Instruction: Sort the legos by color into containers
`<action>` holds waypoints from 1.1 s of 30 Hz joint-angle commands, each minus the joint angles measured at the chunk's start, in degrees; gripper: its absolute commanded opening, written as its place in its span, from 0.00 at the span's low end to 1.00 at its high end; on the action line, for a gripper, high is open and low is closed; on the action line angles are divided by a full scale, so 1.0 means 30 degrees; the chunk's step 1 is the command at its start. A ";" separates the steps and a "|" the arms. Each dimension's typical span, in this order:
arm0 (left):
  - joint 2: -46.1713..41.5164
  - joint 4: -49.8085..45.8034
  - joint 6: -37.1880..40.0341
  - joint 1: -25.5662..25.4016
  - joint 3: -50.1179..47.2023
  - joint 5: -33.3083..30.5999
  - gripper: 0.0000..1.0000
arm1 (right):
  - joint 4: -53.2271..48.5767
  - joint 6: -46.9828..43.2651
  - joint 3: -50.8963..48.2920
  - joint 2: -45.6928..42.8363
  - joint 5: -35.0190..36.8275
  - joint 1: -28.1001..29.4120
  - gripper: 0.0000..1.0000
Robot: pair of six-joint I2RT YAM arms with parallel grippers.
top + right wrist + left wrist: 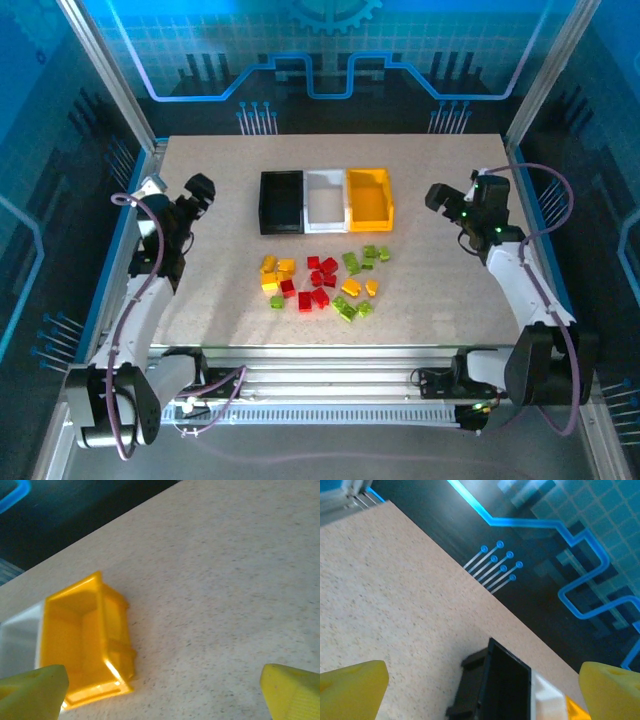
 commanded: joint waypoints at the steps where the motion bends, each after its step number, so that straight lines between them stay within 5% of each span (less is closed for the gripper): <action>1: 0.0103 -0.0969 -0.0890 -0.0001 0.0679 0.2394 0.99 | -0.0846 -0.1479 -0.0575 -0.0797 -0.0821 0.2057 1.00; 7: -0.0175 -0.3788 -0.0090 -0.3312 0.1405 0.1732 0.99 | -0.3555 -0.3062 -0.0228 -0.0194 0.2167 0.7423 0.99; 17: -0.1472 -0.5027 -0.0356 -0.8563 -0.0871 0.1649 0.99 | -0.5056 -0.1397 -0.1271 0.0775 0.4143 1.3067 0.77; 25: -0.1381 -0.5458 -0.0349 -1.0001 -0.1876 0.1540 0.99 | -0.4614 0.1264 -0.3529 0.1356 0.4156 1.3930 0.59; 33: -0.0524 -0.4881 -0.0601 -1.0016 -0.2269 0.1876 0.99 | -0.4123 0.1667 -0.2288 0.4008 0.4565 1.3933 0.53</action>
